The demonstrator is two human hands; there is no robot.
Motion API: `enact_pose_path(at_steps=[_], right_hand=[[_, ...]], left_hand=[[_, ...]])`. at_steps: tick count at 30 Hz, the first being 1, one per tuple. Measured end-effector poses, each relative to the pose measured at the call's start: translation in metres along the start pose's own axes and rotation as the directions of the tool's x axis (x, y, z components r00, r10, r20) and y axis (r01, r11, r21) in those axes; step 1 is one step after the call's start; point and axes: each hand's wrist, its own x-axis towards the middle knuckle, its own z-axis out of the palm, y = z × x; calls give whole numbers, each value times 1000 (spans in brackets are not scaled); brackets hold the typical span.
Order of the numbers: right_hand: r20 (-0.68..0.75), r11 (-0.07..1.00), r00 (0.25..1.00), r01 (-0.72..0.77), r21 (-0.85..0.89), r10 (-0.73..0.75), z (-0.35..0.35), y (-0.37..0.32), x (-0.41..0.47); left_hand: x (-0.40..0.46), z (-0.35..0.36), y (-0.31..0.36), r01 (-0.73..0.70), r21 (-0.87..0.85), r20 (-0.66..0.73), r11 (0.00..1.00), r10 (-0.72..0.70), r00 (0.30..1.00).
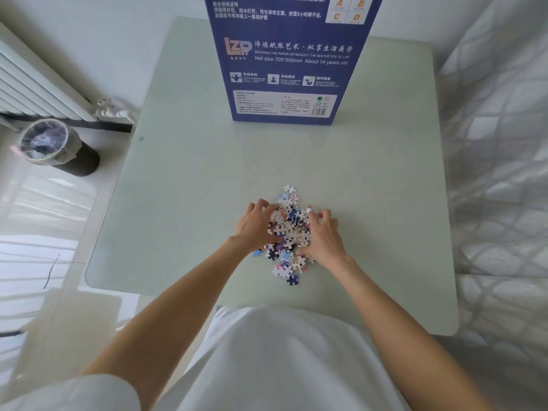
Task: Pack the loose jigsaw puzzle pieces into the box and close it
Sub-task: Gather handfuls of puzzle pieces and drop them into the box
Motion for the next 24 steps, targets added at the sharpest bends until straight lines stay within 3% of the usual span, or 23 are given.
enact_pose_path(at_steps=[8, 13, 24], right_hand=[[21, 962, 980, 198, -186, -198, -10, -9, 36], [0, 956, 969, 246, -162, -249, -7, -13, 38], [66, 996, 994, 90, -1, -90, -2, -26, 35]], left_hand=[[6, -4, 1, 77, -90, -13, 993, -78, 997], [5, -5, 4, 68, -101, 8, 993, -67, 998], [7, 1, -3, 74, -279, 52, 958, -61, 997]])
